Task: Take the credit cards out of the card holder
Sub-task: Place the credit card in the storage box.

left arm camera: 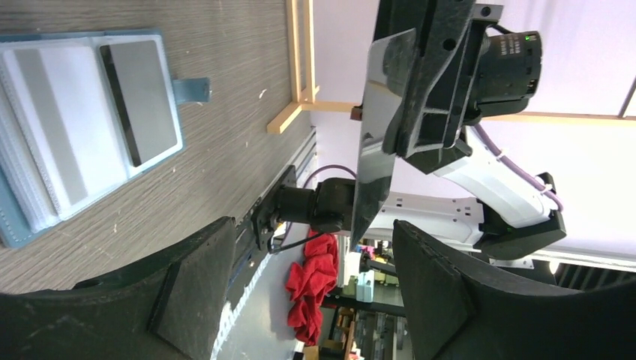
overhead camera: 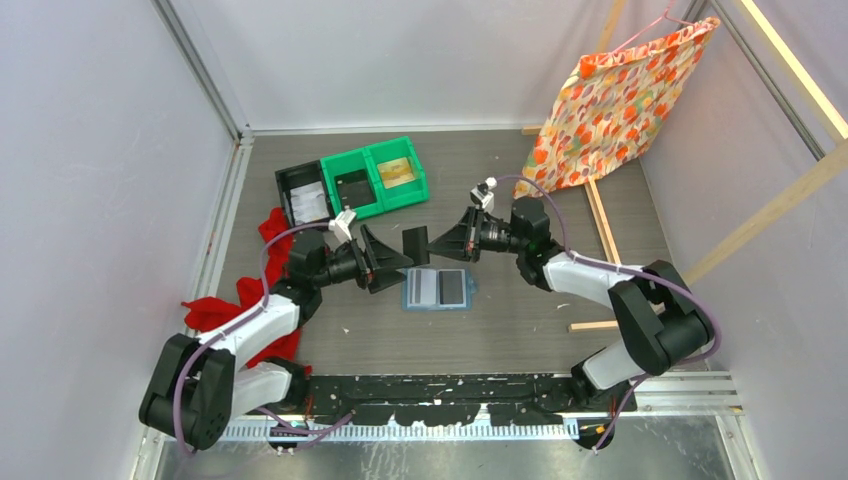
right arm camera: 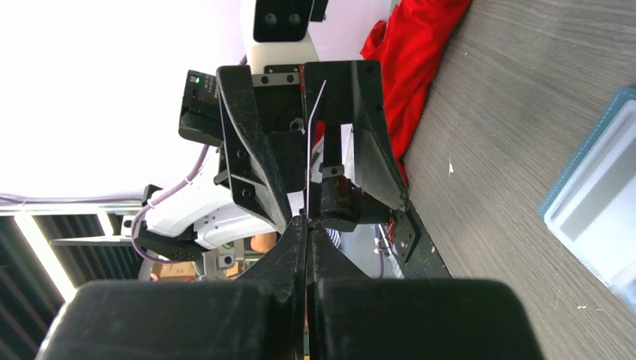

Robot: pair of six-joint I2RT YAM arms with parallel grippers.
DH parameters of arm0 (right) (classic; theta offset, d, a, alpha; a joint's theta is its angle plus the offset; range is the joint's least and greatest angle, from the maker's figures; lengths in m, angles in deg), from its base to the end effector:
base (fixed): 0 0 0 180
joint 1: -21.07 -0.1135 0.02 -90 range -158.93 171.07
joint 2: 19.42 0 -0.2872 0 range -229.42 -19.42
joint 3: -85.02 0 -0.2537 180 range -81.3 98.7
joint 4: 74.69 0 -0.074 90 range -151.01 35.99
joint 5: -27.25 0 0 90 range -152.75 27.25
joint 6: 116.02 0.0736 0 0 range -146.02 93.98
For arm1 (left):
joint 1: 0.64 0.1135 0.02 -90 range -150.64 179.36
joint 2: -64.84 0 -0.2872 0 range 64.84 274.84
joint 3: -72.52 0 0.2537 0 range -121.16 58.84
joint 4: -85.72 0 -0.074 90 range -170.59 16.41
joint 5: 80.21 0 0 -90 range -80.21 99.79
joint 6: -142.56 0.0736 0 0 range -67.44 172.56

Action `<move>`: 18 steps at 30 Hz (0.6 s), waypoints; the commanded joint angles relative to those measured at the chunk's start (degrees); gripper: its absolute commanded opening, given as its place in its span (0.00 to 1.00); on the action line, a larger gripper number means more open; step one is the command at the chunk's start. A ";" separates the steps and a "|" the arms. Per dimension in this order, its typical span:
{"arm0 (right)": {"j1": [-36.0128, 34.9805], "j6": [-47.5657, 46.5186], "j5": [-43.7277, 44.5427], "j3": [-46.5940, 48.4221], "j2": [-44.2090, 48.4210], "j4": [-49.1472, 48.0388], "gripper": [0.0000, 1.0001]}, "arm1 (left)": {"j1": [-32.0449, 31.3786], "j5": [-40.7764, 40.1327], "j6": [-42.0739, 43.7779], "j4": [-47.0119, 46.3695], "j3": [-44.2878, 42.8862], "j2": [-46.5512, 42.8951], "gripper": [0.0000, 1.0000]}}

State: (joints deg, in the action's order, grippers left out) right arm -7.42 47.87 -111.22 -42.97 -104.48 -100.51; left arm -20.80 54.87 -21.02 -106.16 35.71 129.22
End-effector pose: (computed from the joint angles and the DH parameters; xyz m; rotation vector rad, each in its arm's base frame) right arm 0.2635 0.2057 0.2458 0.0395 2.1287 1.9172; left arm 0.2092 -0.1323 0.2210 -0.3547 2.1779 -1.7614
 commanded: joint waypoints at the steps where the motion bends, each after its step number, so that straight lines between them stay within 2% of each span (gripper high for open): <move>1: -1.85 2.88 -1.58 0.44 -1.32 -6.63 0.01 | 0.23 1.00 -4.53 -10.50 0.75 0.52 0.77; 11: -3.90 2.38 -1.59 0.35 -3.33 -6.83 0.01 | 0.30 -0.23 -9.42 -17.51 1.51 2.31 0.67; 16: -3.92 2.17 -1.75 0.17 -3.78 -6.81 0.01 | 0.39 -0.55 -9.51 -17.11 1.51 2.36 0.54; 18: -4.00 2.09 -1.85 0.09 -3.93 -6.77 0.01 | 0.45 -1.07 -8.59 -15.24 1.43 2.05 0.43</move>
State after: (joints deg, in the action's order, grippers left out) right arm -11.12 50.27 -112.18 -42.97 -108.24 -104.32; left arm -20.76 54.55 -30.07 -119.93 37.04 131.52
